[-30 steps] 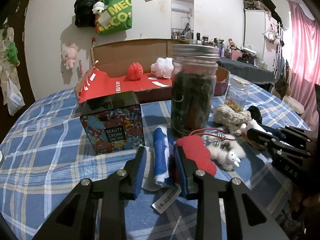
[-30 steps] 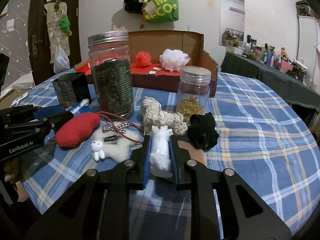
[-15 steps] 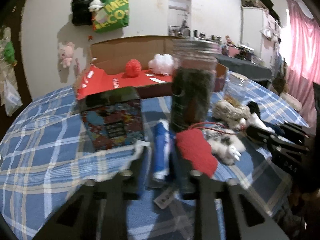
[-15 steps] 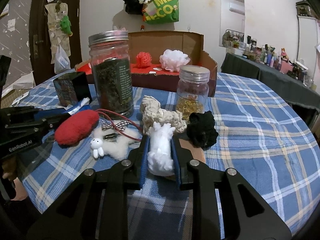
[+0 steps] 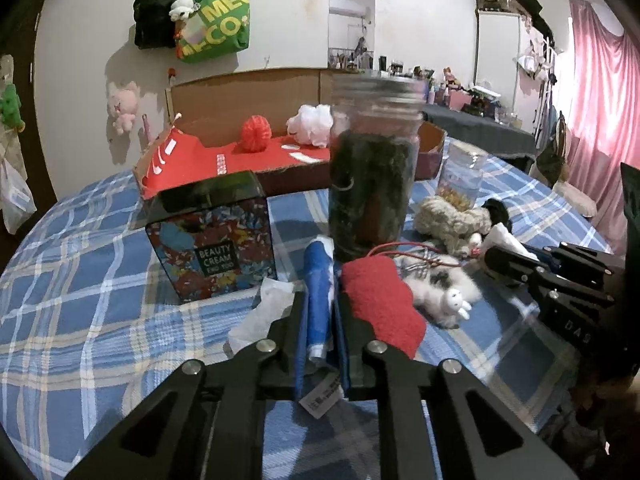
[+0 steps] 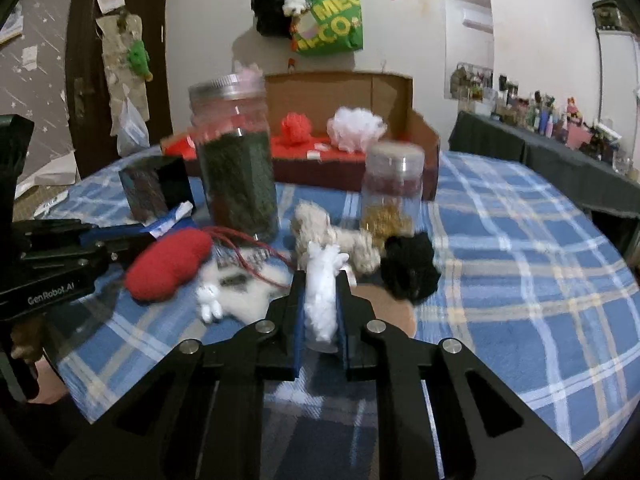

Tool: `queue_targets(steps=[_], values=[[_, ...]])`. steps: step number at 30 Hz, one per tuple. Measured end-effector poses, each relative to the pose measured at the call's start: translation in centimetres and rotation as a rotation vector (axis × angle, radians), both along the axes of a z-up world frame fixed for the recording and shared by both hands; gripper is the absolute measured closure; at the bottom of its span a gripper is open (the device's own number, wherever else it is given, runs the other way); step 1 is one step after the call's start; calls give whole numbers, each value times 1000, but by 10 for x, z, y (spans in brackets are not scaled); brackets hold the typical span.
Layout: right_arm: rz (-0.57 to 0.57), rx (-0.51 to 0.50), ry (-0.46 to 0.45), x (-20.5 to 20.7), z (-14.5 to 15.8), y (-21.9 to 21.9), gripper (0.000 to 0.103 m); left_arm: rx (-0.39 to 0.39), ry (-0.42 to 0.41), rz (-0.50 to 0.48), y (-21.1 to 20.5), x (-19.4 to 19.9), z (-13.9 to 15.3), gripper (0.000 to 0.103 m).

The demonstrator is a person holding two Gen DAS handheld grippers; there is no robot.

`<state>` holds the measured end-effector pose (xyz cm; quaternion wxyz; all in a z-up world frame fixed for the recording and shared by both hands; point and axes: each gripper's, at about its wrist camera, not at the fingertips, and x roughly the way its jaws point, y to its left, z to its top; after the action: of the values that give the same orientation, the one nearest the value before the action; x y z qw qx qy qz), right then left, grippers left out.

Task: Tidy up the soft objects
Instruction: 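Lift the white item and blue tube and carry them toward the cardboard box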

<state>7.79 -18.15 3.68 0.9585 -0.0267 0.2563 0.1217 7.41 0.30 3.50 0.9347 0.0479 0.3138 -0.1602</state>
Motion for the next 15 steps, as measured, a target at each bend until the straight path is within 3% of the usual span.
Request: queue_targets(steps=[7,15], values=[[53,46,-34,1,25,7,91,-45,-86,-26,-3,-15,32,91],[76,54,-36,5,33,14,91,-64,-86,-51,-7,-11,41,91]])
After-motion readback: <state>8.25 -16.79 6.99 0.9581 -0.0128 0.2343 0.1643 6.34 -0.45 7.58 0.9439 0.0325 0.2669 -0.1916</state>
